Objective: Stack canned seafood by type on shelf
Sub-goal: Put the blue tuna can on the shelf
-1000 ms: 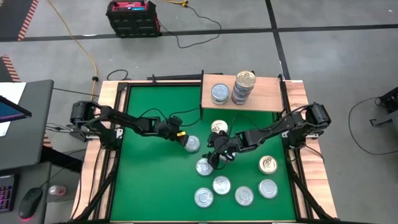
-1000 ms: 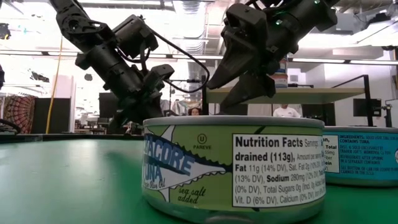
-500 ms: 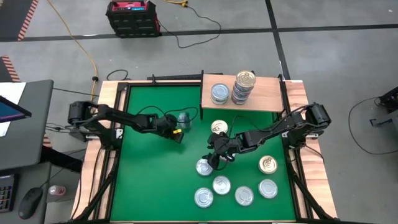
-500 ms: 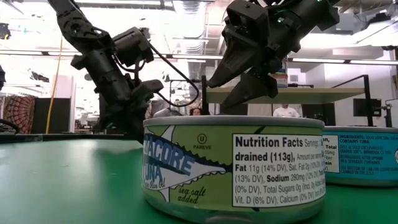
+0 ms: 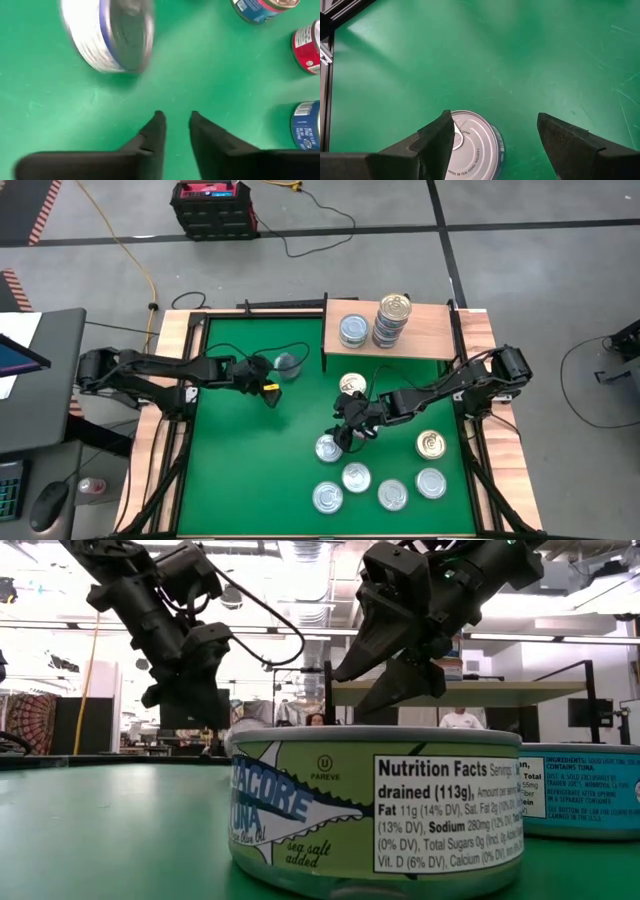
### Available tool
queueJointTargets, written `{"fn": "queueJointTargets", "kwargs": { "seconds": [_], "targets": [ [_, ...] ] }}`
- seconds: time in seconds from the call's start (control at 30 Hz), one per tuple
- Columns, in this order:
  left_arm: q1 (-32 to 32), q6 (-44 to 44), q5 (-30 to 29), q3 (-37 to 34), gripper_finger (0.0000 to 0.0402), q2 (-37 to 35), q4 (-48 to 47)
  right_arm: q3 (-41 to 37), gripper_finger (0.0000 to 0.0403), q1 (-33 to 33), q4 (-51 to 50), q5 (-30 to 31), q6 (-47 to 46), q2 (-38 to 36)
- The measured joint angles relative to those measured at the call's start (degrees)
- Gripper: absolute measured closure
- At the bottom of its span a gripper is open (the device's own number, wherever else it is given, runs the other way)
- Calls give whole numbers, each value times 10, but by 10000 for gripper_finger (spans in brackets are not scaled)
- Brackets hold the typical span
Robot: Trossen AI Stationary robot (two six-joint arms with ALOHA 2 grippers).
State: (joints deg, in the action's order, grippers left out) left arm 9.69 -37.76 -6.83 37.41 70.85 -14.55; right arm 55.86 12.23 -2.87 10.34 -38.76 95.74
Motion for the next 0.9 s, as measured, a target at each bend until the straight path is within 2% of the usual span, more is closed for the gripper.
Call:
{"fn": "queueJointTargets", "kwargs": {
  "seconds": [0.23,0.43,0.53,0.7,0.9],
  "targets": [
    [5,-2,13,0,193,-5,8,0,97,-8,-1,-16,-16,0],
    [25,51,-24,1,123,-5,1,0,97,-3,-1,-20,-18,0],
    [50,84,-40,2,119,8,-17,0,97,-2,-1,-28,-18,0],
    [95,135,-48,2,141,42,-12,0,97,-3,1,-31,-21,0],
    [113,123,-50,8,177,52,15,0,97,-1,1,-31,-48,0]
  ]
}}
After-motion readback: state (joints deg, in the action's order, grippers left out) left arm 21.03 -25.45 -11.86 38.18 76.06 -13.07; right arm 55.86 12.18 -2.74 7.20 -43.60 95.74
